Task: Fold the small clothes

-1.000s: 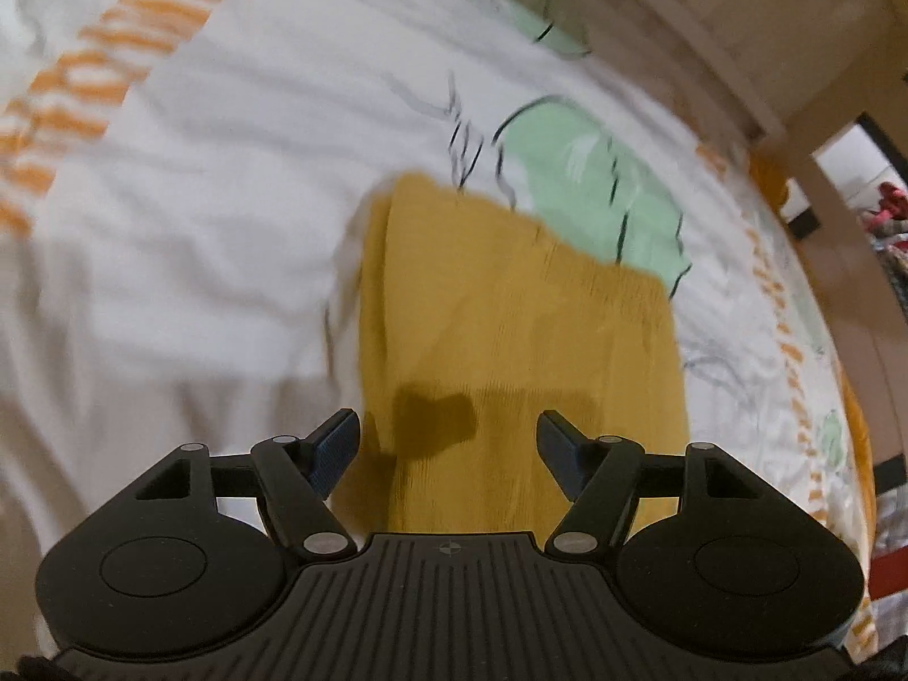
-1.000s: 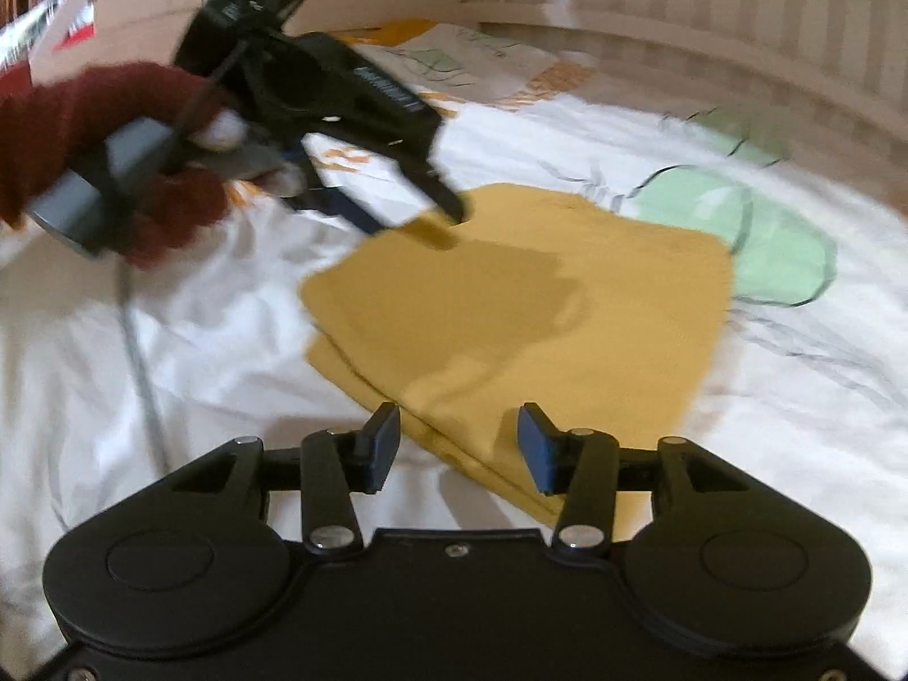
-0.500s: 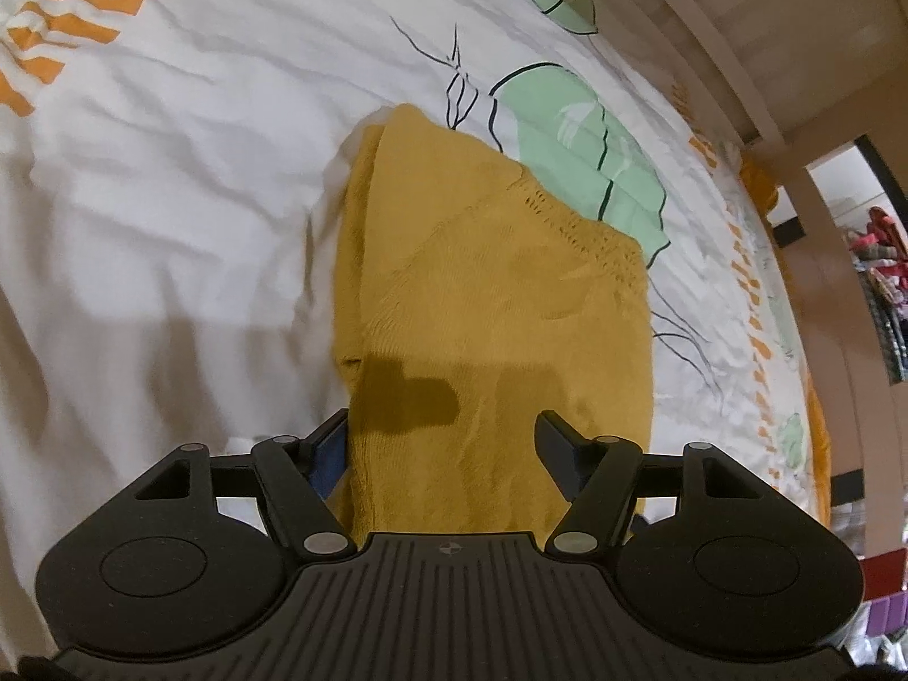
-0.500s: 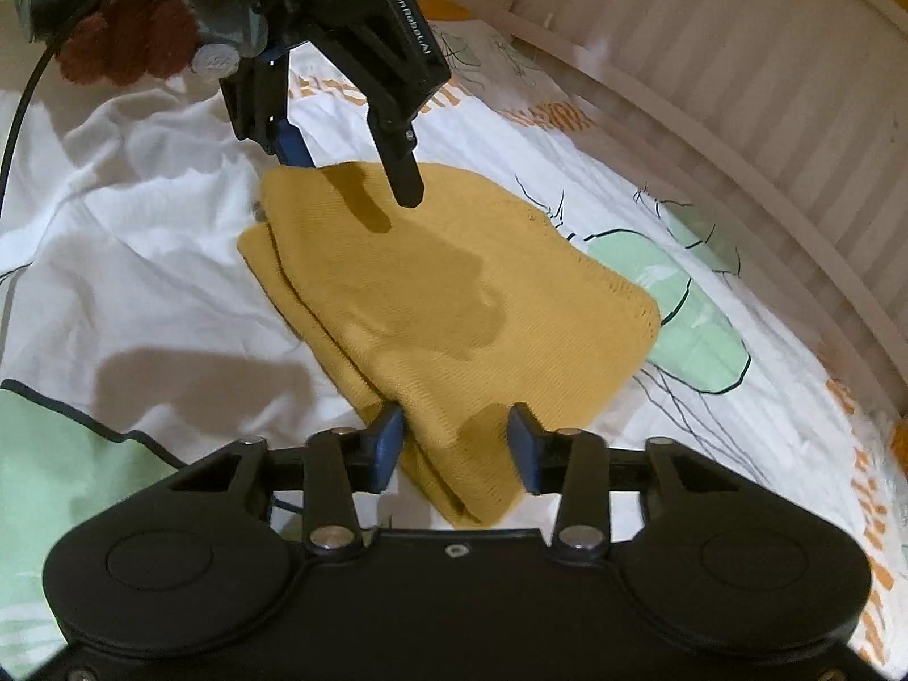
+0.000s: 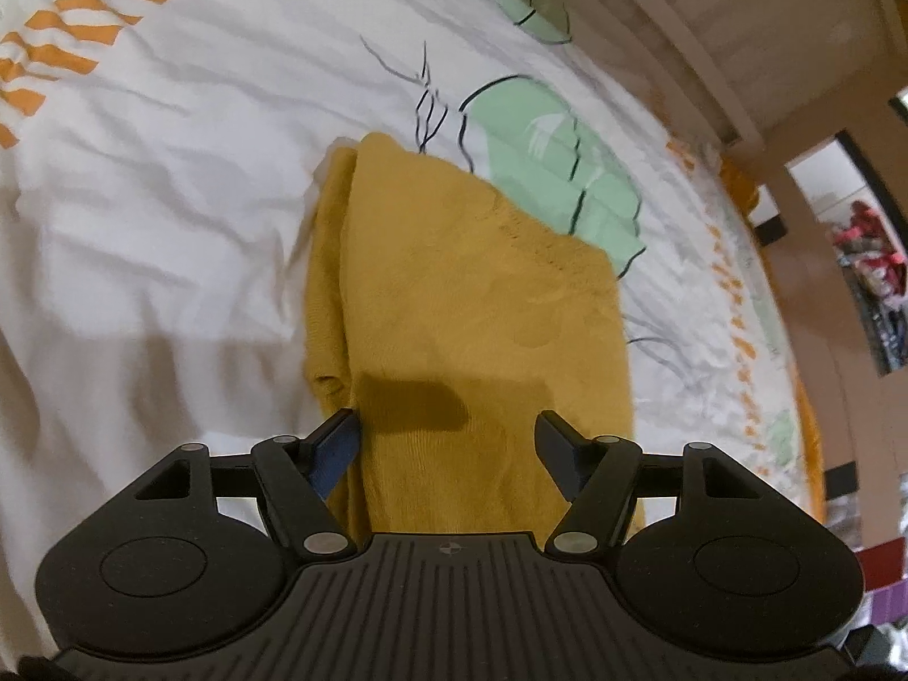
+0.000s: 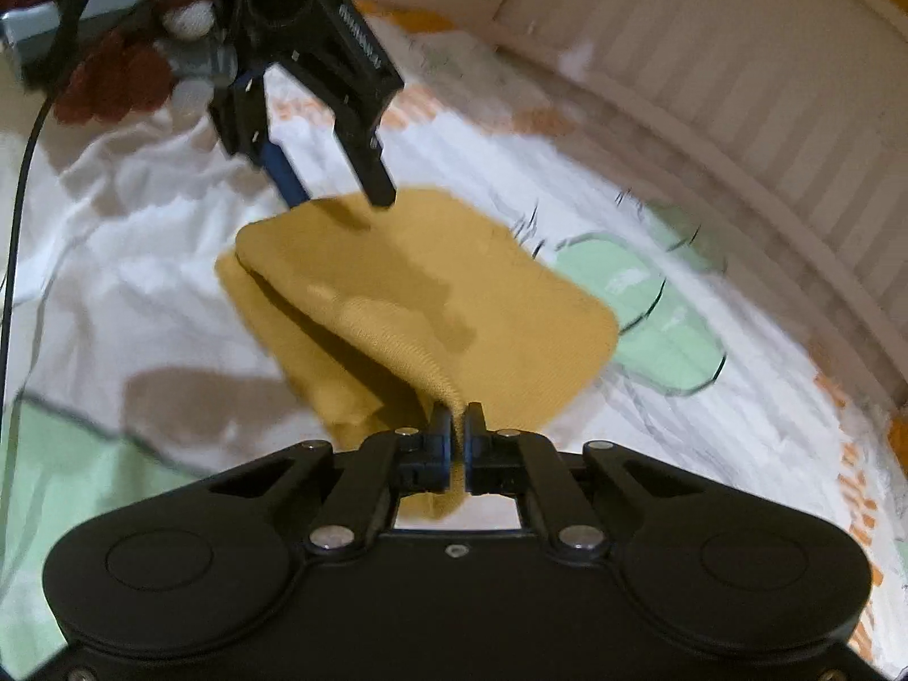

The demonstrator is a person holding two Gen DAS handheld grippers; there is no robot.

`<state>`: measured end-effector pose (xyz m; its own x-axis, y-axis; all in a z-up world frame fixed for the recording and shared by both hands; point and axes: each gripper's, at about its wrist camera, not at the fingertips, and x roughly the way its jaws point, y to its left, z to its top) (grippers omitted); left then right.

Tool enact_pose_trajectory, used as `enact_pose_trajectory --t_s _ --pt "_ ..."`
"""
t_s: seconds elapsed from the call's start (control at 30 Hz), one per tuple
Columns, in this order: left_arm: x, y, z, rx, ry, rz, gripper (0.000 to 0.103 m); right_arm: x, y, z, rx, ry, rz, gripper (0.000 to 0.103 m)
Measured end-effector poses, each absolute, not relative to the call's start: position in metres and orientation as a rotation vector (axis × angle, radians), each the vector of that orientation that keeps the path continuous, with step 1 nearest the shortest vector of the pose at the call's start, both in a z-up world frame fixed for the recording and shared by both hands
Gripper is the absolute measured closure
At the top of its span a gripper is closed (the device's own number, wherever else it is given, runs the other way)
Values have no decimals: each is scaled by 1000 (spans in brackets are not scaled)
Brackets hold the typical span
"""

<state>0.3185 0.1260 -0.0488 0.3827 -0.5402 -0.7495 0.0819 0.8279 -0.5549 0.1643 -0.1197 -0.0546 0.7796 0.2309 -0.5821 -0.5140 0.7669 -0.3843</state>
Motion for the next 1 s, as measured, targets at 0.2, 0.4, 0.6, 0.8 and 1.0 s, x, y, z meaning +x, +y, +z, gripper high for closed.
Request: enact_pose_trajectory --t_s 0.2,0.4,0.6,0.8,1.0 --pt "316 122 -58 -388 1147 -378 37 167 -121 -66 -564 620 516 79" --pt "316 128 -64 -378 1153 -356 36 196 -171 -39 -138 713 539 34" --pt "314 120 -71 -333 1175 -373 36 248 -210 -44 257 786 506 31" --pt "306 111 -72 -196 1180 -402 36 294 -217 -64 384 825 460 27" --pt "306 106 -74 -156 1187 -410 33 323 -214 -61 449 761 418 27"
